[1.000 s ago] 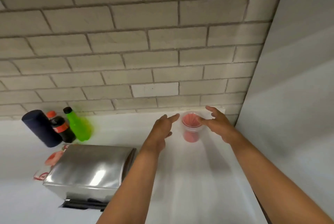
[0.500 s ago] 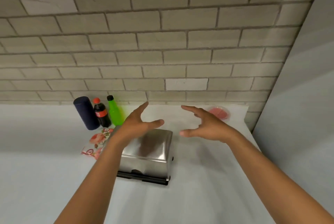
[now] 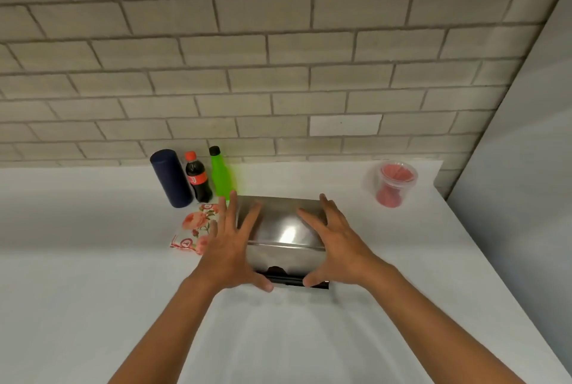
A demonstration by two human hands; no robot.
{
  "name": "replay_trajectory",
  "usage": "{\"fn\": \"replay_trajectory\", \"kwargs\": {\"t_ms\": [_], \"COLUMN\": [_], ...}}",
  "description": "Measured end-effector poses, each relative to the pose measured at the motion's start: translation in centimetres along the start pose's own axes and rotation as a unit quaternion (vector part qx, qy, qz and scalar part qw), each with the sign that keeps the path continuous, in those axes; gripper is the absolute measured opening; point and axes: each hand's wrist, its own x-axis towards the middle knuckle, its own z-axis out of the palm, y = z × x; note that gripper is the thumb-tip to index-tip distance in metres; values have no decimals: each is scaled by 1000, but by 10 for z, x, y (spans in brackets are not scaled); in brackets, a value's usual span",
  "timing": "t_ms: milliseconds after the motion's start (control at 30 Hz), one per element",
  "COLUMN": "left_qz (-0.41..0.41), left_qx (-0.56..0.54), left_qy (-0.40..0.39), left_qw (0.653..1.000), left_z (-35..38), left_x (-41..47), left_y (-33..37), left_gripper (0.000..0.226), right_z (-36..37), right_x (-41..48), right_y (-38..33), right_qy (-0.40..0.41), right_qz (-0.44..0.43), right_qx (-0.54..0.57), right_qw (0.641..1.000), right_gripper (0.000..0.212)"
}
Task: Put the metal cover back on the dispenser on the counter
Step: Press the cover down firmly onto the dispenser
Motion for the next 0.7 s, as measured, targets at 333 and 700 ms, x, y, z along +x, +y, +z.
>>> {"fn": "replay_trajectory", "kwargs": {"t_ms": [333,700], "left_qz": [35,14], "left_qx": [89,123], "left_qy": [34,65], "left_qw": [995,990], "left_z": [17,32], "left_x": [-5,16], "left_y": [-3,5], "left_gripper": [162,151], "right_z": [45,48], "right_x": [-1,14], "right_y": [-17,-6], "right_qy": [109,147], "right_qz": [22,42], "right_qx": [-121,-137], "right_qw": [986,979], "right_gripper": [144,133]}}
